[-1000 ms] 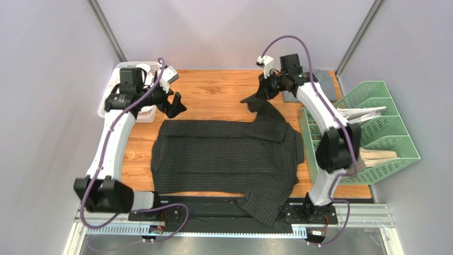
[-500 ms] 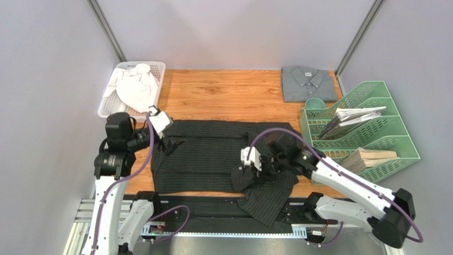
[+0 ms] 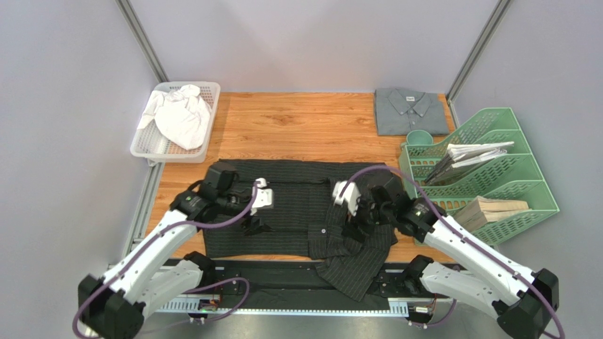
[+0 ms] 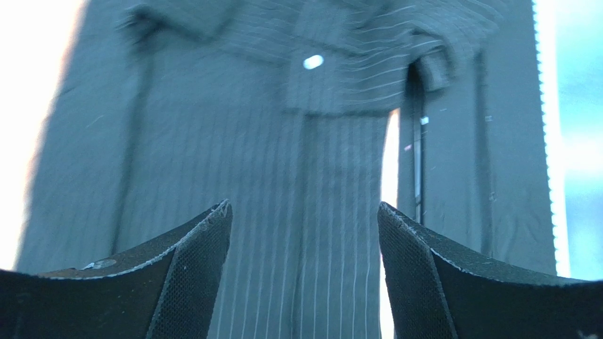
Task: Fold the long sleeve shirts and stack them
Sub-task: Fold the shirt
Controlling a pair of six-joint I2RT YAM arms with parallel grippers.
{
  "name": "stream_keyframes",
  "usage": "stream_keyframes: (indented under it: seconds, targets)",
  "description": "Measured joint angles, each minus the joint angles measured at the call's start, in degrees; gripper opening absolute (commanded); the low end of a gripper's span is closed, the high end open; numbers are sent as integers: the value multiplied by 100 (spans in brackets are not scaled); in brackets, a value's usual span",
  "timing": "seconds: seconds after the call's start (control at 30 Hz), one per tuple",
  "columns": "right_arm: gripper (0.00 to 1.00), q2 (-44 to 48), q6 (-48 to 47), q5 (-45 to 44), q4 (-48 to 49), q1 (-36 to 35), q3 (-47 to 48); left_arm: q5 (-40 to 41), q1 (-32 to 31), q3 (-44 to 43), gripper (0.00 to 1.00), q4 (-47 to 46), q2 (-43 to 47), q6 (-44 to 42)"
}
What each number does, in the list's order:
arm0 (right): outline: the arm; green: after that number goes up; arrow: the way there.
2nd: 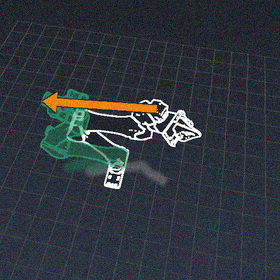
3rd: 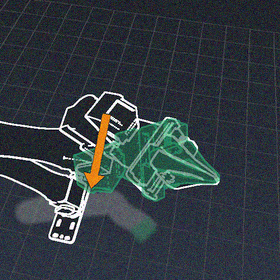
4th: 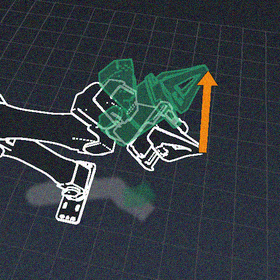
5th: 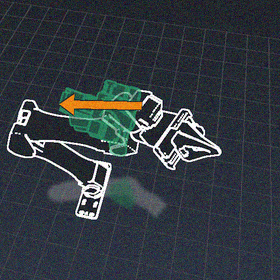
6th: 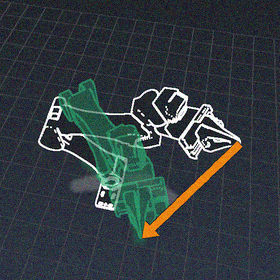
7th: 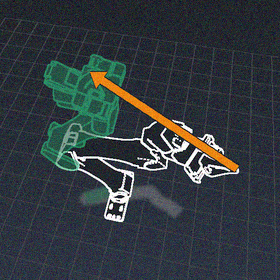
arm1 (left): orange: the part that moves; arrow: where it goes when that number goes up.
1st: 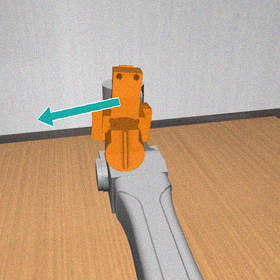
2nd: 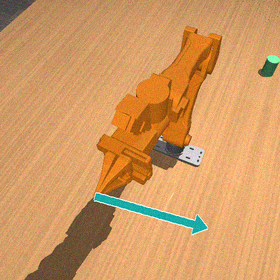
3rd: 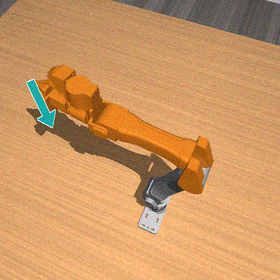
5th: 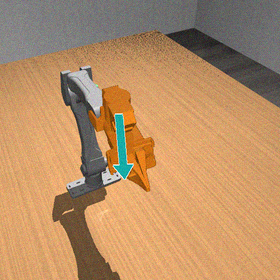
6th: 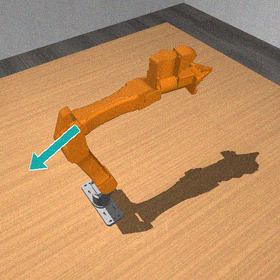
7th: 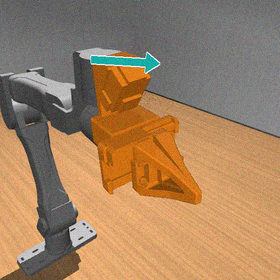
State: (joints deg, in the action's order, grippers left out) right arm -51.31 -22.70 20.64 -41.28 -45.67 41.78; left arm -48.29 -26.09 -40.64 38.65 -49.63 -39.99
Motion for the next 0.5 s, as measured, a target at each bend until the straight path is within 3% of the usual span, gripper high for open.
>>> stream_keyframes:
  seconds: [0.1,0.13,0.27,0.5]
  targets:
    - [54,-275,664,184,125,1250,219,72,-811,9,75,-658,-874,136]
    - [49,-549,918,367,149,1722,361,98,-1043,-9,75,-850,-1158,170]
    - [42,-1904,1692,1005,201,3047,1104,225,-1716,-243,74,-1464,-2367,302]
    - [40,-3324,2275,1515,175,3366,1460,629,-2162,-1508,72,-1980,-4190,382]
